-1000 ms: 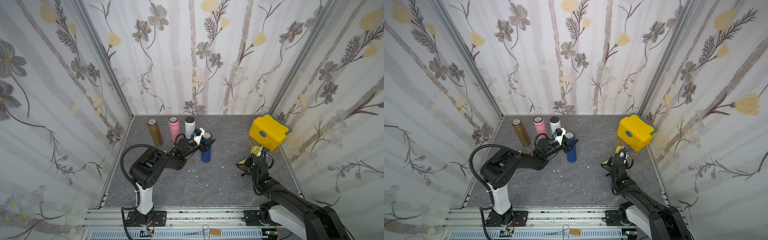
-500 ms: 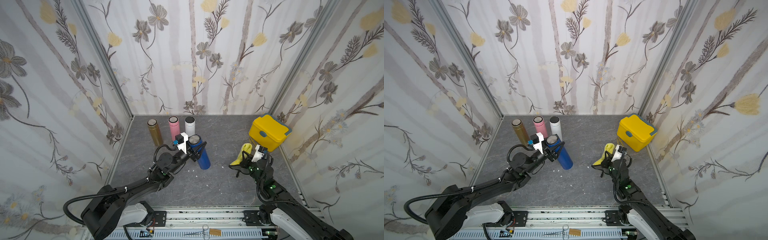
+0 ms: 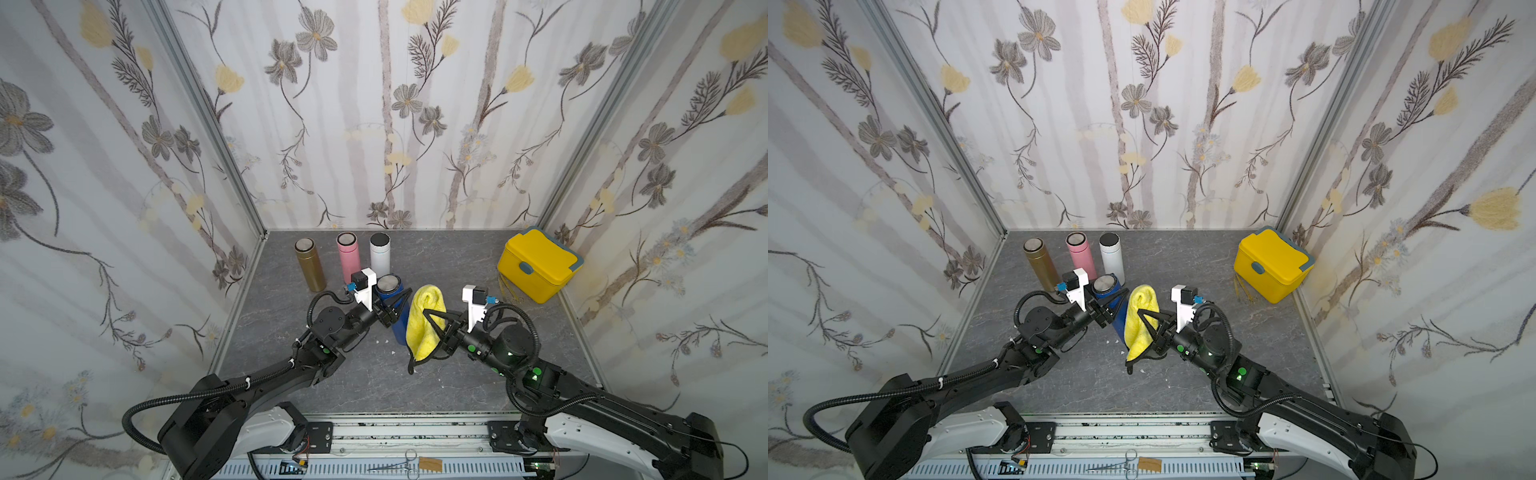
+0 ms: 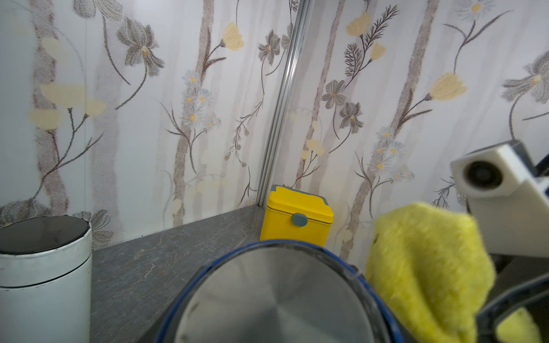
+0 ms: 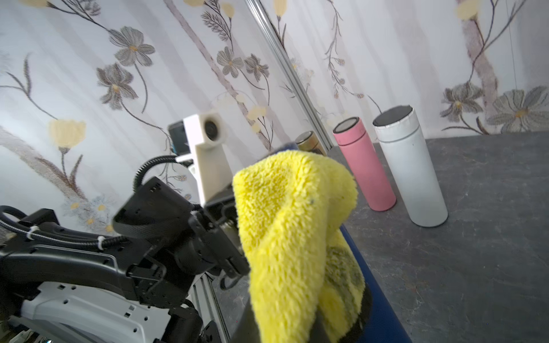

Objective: Wipe the surface of the thermos
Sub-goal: Wipe the dirt from the surface of the thermos.

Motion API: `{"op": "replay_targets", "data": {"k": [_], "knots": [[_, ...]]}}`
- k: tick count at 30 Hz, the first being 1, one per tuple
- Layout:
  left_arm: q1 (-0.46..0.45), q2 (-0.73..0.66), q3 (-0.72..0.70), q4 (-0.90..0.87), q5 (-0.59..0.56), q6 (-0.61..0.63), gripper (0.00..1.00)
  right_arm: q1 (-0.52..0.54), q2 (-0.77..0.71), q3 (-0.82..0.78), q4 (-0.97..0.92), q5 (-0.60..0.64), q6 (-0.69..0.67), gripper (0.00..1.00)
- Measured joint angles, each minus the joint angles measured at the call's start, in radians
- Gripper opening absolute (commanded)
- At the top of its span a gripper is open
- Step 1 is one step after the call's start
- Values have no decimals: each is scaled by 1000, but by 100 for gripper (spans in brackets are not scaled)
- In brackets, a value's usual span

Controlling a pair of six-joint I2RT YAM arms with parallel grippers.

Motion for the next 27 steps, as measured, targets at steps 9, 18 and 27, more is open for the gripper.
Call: {"op": "replay_targets", "data": {"k": [9, 18, 27], "knots": [[-5, 159, -7, 90, 190, 129, 0, 67, 29, -31, 51, 5, 24, 0], [-30, 168, -117, 277, 318, 225, 0, 114, 35, -113, 266, -7, 20, 0], [-43, 132, -140, 345, 261, 214, 0, 114, -22, -227, 285, 111, 54, 0]]}}
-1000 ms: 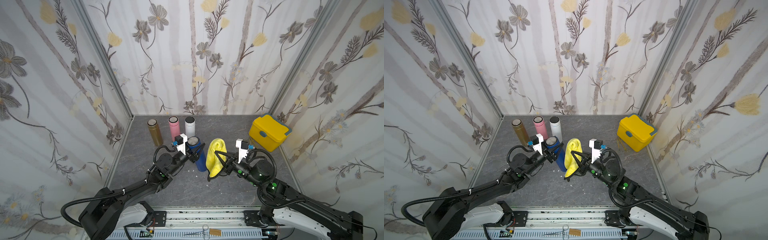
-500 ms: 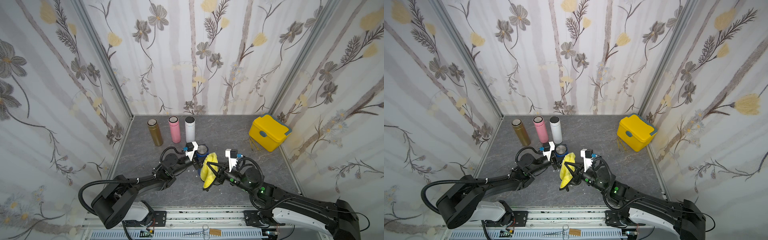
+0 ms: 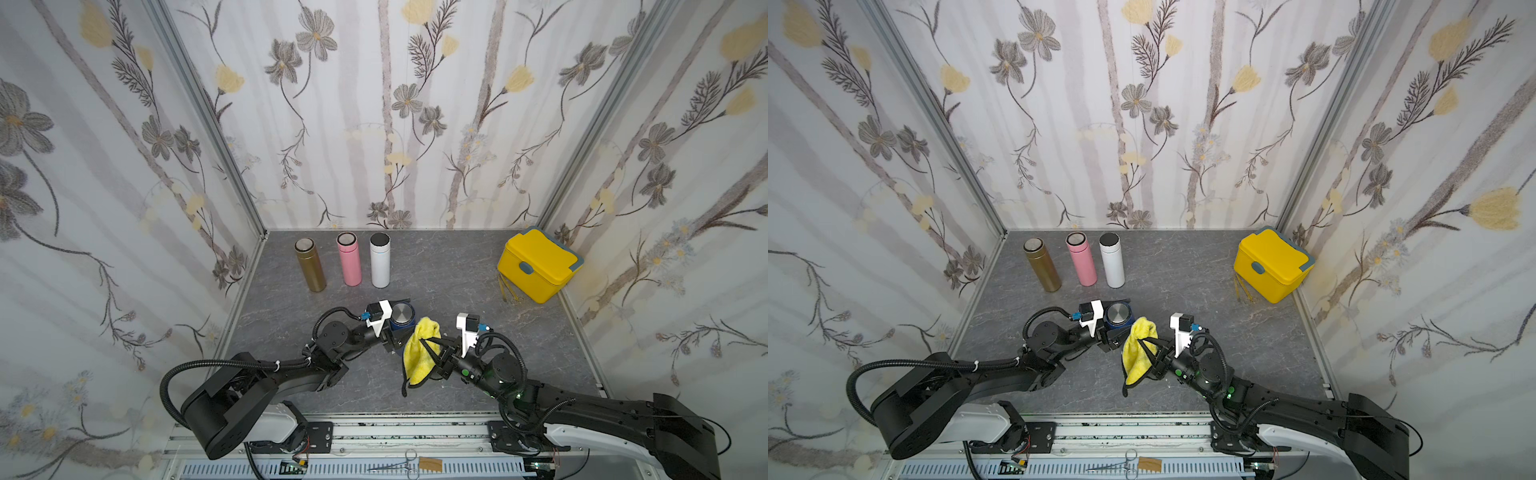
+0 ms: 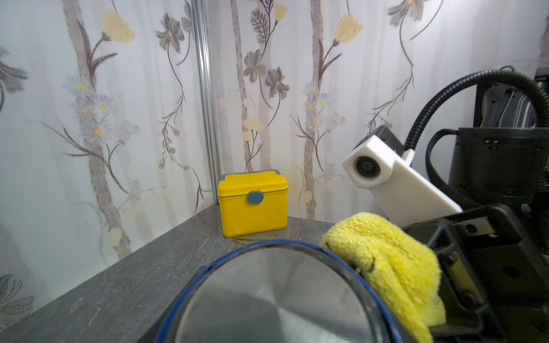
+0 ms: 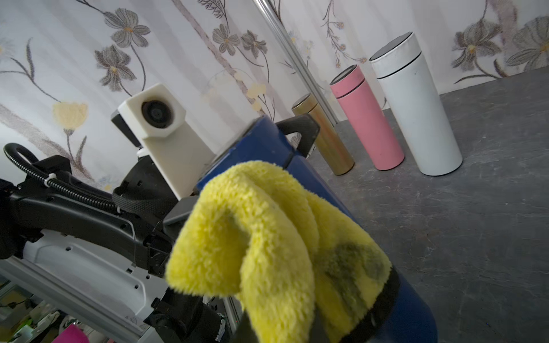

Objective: Wipe the surface of the thermos
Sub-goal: Wipe the dirt from the surface of the thermos.

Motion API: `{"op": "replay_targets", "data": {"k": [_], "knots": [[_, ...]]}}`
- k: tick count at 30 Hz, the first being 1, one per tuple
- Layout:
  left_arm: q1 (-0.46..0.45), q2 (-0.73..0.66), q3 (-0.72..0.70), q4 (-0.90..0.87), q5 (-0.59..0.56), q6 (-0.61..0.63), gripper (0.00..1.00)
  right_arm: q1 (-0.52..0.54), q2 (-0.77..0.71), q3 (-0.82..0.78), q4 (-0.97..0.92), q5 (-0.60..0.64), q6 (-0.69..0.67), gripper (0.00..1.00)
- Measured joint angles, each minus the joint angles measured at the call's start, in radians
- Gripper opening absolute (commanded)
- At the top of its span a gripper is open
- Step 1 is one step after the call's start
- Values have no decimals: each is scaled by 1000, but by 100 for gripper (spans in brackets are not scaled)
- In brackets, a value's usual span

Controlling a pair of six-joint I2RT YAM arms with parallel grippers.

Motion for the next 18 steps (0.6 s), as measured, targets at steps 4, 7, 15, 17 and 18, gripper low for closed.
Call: {"op": "replay_targets", "data": {"k": [4, 7, 15, 17, 18], "knots": [[-7, -77, 11, 11, -31, -13, 0, -3, -94, 98, -116, 72, -27, 0], [-8, -135, 21, -3, -57, -37, 0, -4, -82, 188, -169, 87, -45, 0], [-8, -124, 51, -52, -42, -103, 0, -6, 98, 91, -84, 99, -16, 0], [-8, -100, 56, -72, -29, -112, 0, -6, 118, 25, -43, 106, 4, 0], [-8, -90, 57, -73, -14, -118, 0, -6, 115, 11, -44, 106, 11, 0]]}}
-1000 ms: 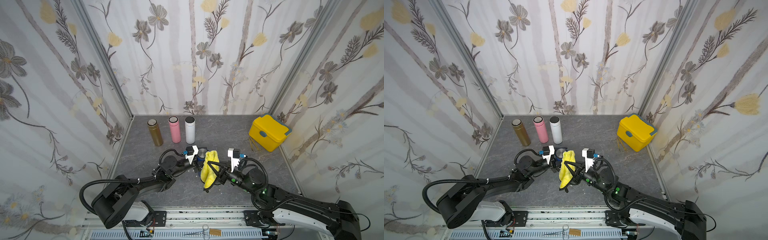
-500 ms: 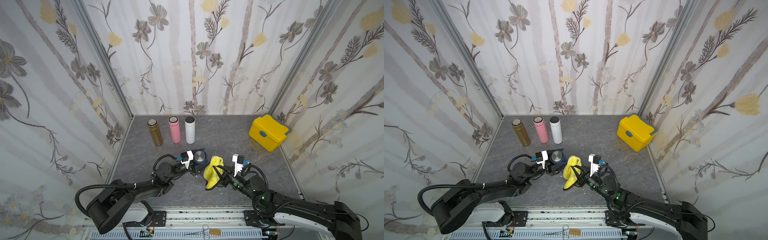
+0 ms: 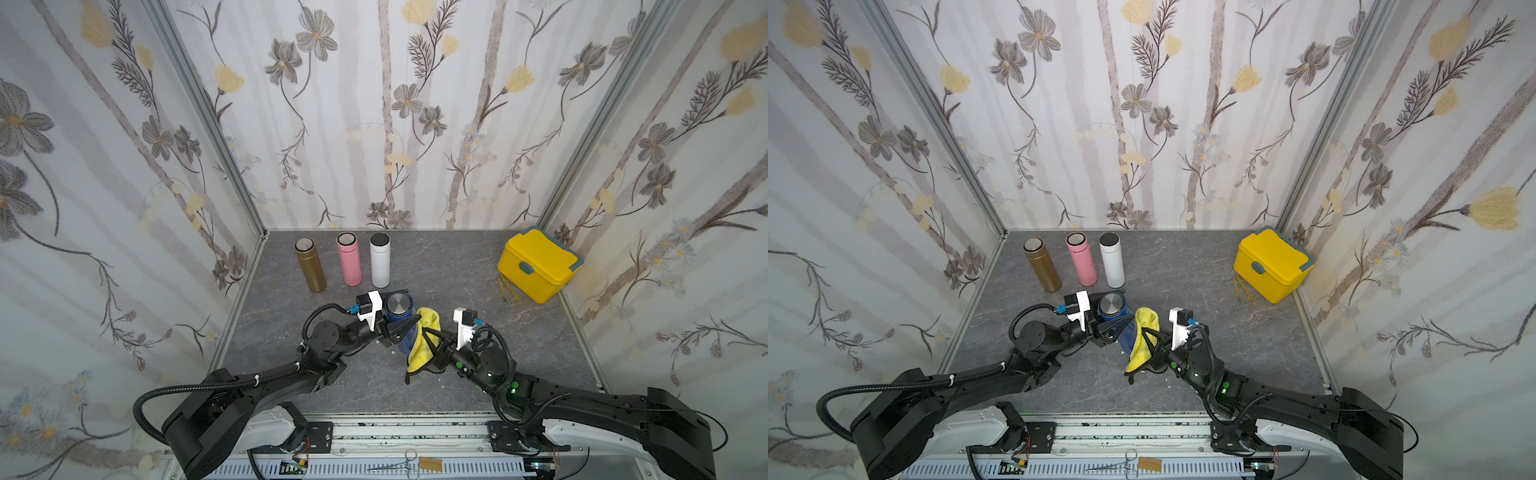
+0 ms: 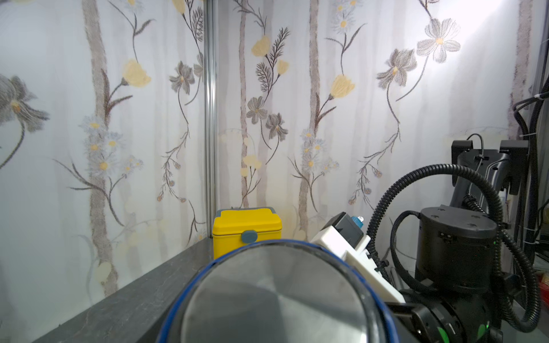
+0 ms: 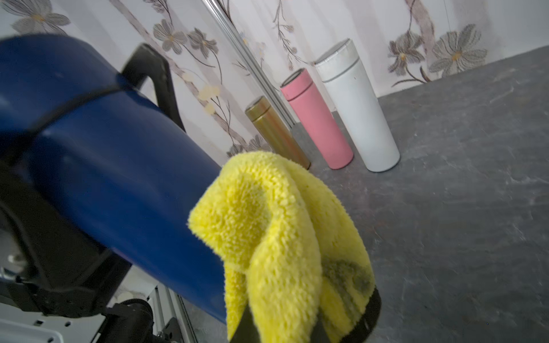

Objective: Wipe the surface of the thermos
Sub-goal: Wipe the dirt from the surface of the thermos.

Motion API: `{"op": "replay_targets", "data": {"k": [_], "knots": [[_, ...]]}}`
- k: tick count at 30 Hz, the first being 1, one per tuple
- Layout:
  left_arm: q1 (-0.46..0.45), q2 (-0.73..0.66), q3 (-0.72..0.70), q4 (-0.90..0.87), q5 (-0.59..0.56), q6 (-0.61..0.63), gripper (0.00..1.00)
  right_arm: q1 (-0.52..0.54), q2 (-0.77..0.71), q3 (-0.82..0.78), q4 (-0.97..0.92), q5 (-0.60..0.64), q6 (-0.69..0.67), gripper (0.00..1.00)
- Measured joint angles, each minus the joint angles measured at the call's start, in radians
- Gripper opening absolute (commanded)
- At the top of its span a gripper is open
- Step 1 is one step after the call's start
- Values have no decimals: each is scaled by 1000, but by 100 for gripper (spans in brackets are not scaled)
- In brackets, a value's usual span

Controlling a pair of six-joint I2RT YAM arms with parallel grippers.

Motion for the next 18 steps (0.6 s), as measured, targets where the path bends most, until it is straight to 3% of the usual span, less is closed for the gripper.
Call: {"op": "replay_targets", "data": {"k": [10, 18], "knots": [[-2, 60, 22, 90, 66, -65, 0, 2, -111, 241, -108, -48, -56, 0], [1, 82, 24, 78, 109, -81, 0, -17, 36, -17, 80, 30, 29, 0]]}}
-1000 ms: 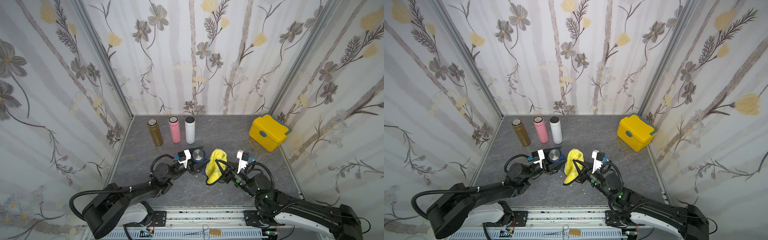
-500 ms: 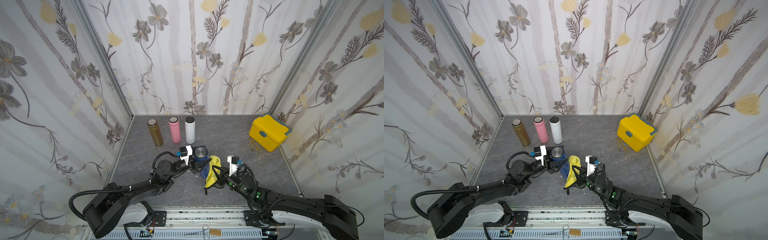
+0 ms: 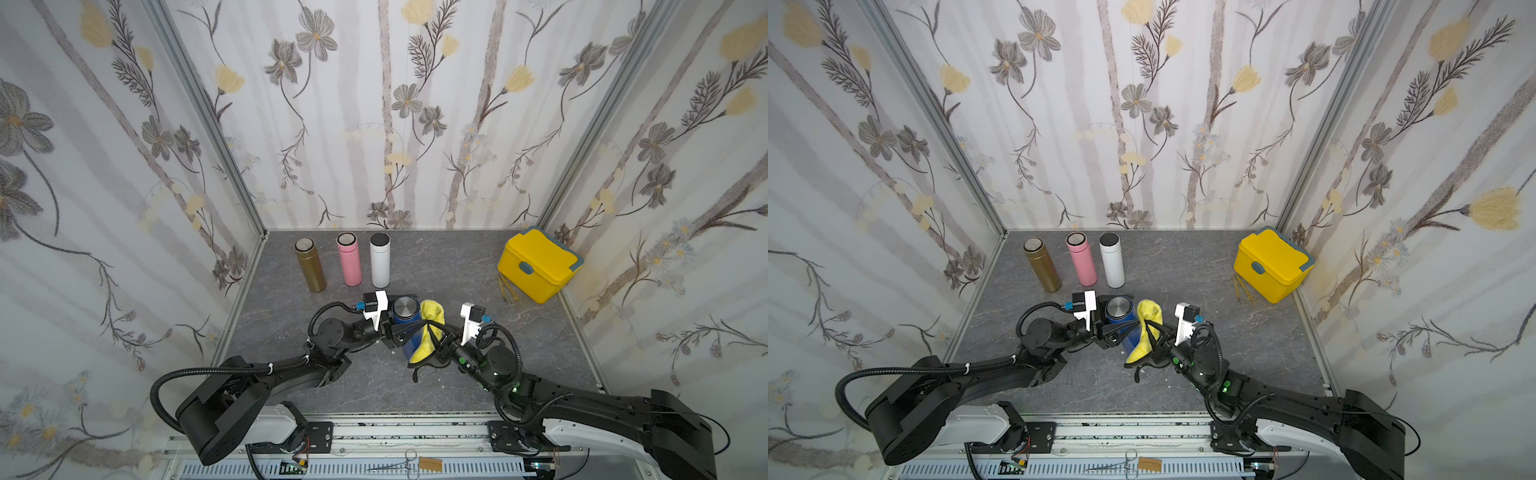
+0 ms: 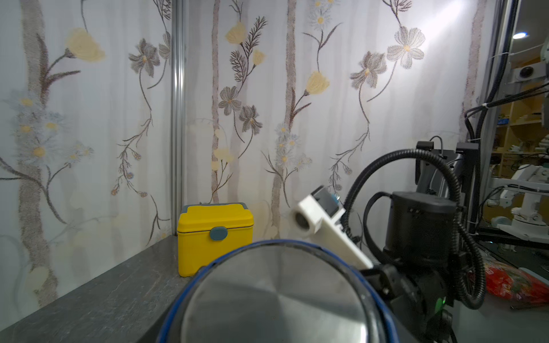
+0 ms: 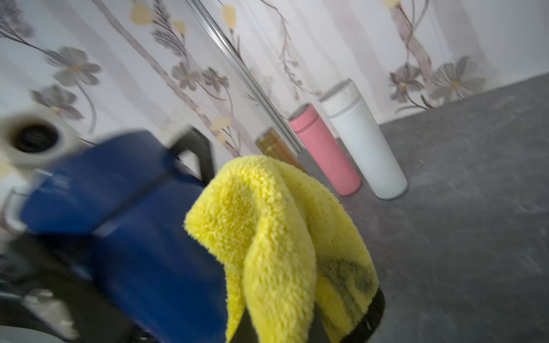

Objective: Wipe the surface of the thermos
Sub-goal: Wipe the dirt from the surface of the thermos.

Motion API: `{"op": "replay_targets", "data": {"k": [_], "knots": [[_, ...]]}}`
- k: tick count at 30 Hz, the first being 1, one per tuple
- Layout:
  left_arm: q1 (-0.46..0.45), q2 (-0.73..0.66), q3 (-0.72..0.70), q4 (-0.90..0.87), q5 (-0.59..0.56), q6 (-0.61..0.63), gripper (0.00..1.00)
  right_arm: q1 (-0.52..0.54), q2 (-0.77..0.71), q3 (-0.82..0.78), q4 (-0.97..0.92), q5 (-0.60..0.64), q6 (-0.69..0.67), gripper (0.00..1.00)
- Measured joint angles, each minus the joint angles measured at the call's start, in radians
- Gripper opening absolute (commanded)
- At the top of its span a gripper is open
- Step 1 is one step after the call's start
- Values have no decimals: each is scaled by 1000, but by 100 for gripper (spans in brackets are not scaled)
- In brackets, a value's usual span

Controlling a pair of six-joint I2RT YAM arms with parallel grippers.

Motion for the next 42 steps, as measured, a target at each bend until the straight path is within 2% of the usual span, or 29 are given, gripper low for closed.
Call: {"op": "replay_targets", "data": {"k": [3, 10, 14, 18, 22, 28, 32, 38, 42], "knots": [[-1, 1, 0, 1, 11, -3, 0, -5, 1, 5, -55, -16, 13, 0], [-3, -16, 0, 52, 19, -4, 0, -6, -114, 188, -134, -59, -14, 0], [-2, -20, -1, 48, 29, 4, 0, -7, -83, 168, -77, -74, -14, 0], [-2, -16, -1, 14, 60, 15, 0, -27, 2, 54, 34, -63, 29, 0], [-3, -18, -1, -2, 92, 16, 0, -46, 54, -22, 54, -106, 71, 0], [-4, -34, -1, 0, 113, 30, 0, -56, -31, 115, -44, -140, 53, 0], [-5, -40, 0, 6, 128, 53, 0, -57, -73, 163, -39, -177, 35, 0], [-5, -39, 0, -52, 163, 82, 0, -70, 35, 35, 118, -184, 67, 0], [-6, -35, 0, -76, 183, 109, 0, -92, 122, -89, 195, -248, 109, 0]]}}
